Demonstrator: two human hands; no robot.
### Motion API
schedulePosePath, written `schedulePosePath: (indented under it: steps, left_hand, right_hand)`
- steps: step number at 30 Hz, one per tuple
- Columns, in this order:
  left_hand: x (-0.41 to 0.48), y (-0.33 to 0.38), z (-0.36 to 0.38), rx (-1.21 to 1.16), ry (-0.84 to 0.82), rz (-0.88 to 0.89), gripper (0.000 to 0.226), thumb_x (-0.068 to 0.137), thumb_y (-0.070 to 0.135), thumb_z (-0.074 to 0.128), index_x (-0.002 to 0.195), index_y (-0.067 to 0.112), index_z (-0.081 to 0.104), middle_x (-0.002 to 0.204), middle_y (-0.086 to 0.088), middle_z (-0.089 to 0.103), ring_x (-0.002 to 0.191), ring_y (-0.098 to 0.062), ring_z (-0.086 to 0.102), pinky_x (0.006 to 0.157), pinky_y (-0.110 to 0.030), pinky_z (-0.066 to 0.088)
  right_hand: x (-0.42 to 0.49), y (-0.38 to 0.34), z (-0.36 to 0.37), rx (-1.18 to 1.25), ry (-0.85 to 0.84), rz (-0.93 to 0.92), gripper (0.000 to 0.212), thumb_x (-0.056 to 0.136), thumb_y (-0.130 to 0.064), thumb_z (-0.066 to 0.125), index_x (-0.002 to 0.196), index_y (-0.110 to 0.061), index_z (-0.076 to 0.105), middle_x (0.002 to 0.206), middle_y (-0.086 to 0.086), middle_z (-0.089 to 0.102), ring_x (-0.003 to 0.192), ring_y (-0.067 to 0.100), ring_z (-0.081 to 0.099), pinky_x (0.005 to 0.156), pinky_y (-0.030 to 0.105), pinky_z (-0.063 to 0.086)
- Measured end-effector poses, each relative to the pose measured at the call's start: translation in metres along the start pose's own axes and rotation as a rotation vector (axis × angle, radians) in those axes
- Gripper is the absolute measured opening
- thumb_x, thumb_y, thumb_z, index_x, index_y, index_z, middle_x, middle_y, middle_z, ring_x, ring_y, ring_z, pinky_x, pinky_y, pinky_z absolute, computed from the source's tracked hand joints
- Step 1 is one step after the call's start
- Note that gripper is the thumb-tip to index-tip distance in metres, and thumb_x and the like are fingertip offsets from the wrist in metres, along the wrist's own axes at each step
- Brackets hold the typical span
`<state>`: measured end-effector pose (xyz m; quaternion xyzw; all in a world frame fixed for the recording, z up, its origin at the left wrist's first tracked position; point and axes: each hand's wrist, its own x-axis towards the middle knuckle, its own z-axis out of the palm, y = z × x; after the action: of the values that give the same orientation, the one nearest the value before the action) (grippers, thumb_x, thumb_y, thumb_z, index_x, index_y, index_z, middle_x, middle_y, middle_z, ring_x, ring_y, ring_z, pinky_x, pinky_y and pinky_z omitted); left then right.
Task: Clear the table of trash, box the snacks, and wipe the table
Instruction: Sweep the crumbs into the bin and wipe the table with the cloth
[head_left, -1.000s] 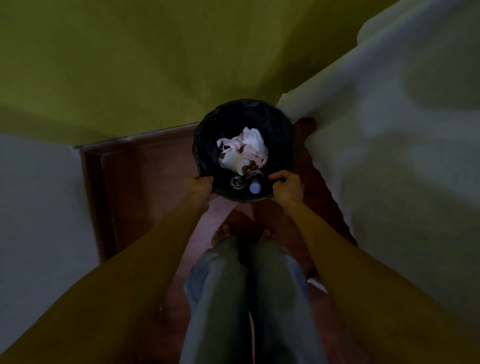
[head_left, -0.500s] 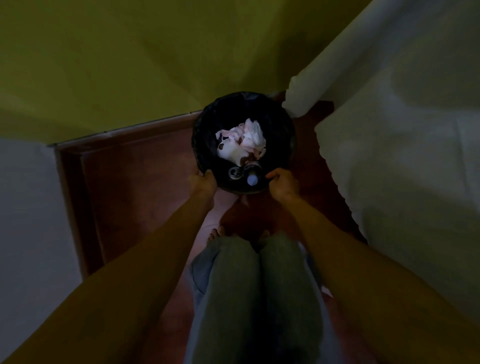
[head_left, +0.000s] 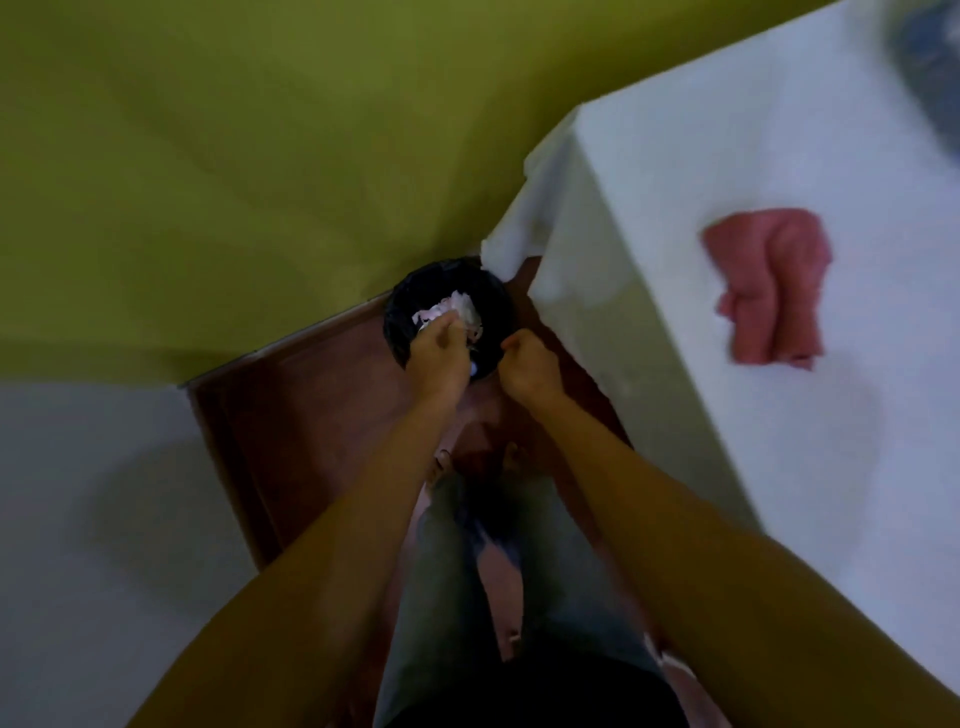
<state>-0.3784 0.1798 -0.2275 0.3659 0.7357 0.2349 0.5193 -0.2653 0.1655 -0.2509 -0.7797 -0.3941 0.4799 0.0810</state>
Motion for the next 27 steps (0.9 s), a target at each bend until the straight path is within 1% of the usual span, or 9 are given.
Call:
schedulePosePath:
  steps: [3, 6, 10, 14, 17, 20, 22, 24, 27]
  left_hand:
    - [-0.034, 0.041, 0.0, 0.002, -0.058, 0.087, 0.034, 0.102, 0.023, 0.048, 0.129, 0.015, 0.066, 0.129, -0.003, 0.066, 0.119, -0.018, 0.06, 0.102, -0.03, 0.047]
    - [-0.061, 0.076, 0.002, 0.071, -0.106, 0.195, 0.036, 0.104, 0.022, 0.043, 0.134, 0.015, 0.062, 0.135, -0.002, 0.062, 0.124, -0.017, 0.056, 0.1, -0.025, 0.042]
    - [-0.082, 0.105, 0.011, 0.115, -0.179, 0.288, 0.035, 0.104, 0.018, 0.042, 0.132, 0.017, 0.062, 0.119, 0.002, 0.067, 0.086, 0.004, 0.058, 0.07, -0.002, 0.038]
    - [-0.095, 0.122, 0.02, 0.109, -0.26, 0.348, 0.034, 0.104, 0.017, 0.043, 0.132, 0.019, 0.063, 0.136, -0.001, 0.062, 0.124, -0.015, 0.057, 0.095, -0.016, 0.04]
    - [-0.096, 0.133, 0.024, 0.144, -0.281, 0.41, 0.033, 0.104, 0.016, 0.045, 0.13, 0.018, 0.064, 0.135, 0.0, 0.061, 0.125, -0.015, 0.056, 0.097, -0.018, 0.041]
    - [-0.092, 0.147, 0.03, 0.07, -0.244, 0.318, 0.032, 0.102, 0.017, 0.046, 0.125, 0.02, 0.068, 0.125, 0.002, 0.065, 0.115, -0.017, 0.06, 0.095, -0.027, 0.049]
    - [-0.093, 0.159, 0.043, 0.043, -0.223, 0.287, 0.032, 0.102, 0.017, 0.045, 0.123, 0.02, 0.069, 0.127, 0.002, 0.064, 0.113, -0.015, 0.058, 0.1, -0.033, 0.05]
    - [-0.101, 0.168, 0.061, 0.065, -0.237, 0.32, 0.034, 0.1, 0.011, 0.044, 0.124, 0.019, 0.068, 0.129, 0.002, 0.063, 0.117, -0.015, 0.057, 0.103, -0.033, 0.048]
    - [-0.118, 0.175, 0.089, 0.166, -0.271, 0.407, 0.039, 0.095, 0.006, 0.043, 0.124, 0.02, 0.066, 0.13, 0.004, 0.062, 0.121, -0.013, 0.056, 0.102, -0.028, 0.046]
  right_hand:
    - [-0.035, -0.023, -0.035, 0.025, 0.181, -0.07, 0.027, 0.095, -0.008, 0.048, 0.116, -0.01, 0.064, 0.116, 0.013, 0.068, 0.104, 0.03, 0.064, 0.087, 0.036, 0.053]
    - [-0.068, -0.041, -0.074, 0.065, 0.434, -0.177, 0.026, 0.093, -0.008, 0.049, 0.107, -0.015, 0.069, 0.103, 0.003, 0.072, 0.09, 0.02, 0.066, 0.075, 0.027, 0.048]
    - [-0.098, -0.045, -0.117, 0.185, 0.598, -0.18, 0.026, 0.09, -0.012, 0.047, 0.1, -0.022, 0.07, 0.094, -0.005, 0.072, 0.079, 0.014, 0.064, 0.072, 0.028, 0.048]
    - [-0.115, -0.03, -0.149, 0.221, 0.78, -0.272, 0.026, 0.088, -0.004, 0.049, 0.094, -0.015, 0.072, 0.086, -0.001, 0.073, 0.07, 0.012, 0.063, 0.066, 0.032, 0.053]
    - [-0.114, -0.017, -0.174, 0.128, 0.948, -0.335, 0.026, 0.085, -0.001, 0.05, 0.091, -0.012, 0.072, 0.093, -0.001, 0.07, 0.087, 0.011, 0.06, 0.075, 0.031, 0.053]
    - [-0.096, 0.001, -0.192, 0.022, 0.937, -0.352, 0.028, 0.088, -0.019, 0.043, 0.093, -0.017, 0.071, 0.103, -0.001, 0.063, 0.102, 0.02, 0.057, 0.085, 0.039, 0.052]
    - [-0.087, 0.014, -0.195, -0.127, 0.838, -0.285, 0.028, 0.094, -0.025, 0.047, 0.111, -0.02, 0.068, 0.118, 0.004, 0.06, 0.114, 0.029, 0.053, 0.092, 0.048, 0.05]
    - [-0.086, 0.024, -0.193, -0.284, 0.736, -0.207, 0.038, 0.094, -0.021, 0.055, 0.132, -0.02, 0.058, 0.136, 0.011, 0.052, 0.128, 0.038, 0.044, 0.102, 0.054, 0.043]
    - [-0.087, 0.038, -0.199, -0.293, 0.718, -0.173, 0.045, 0.093, -0.016, 0.059, 0.138, -0.015, 0.055, 0.14, 0.014, 0.05, 0.126, 0.04, 0.044, 0.103, 0.052, 0.042]
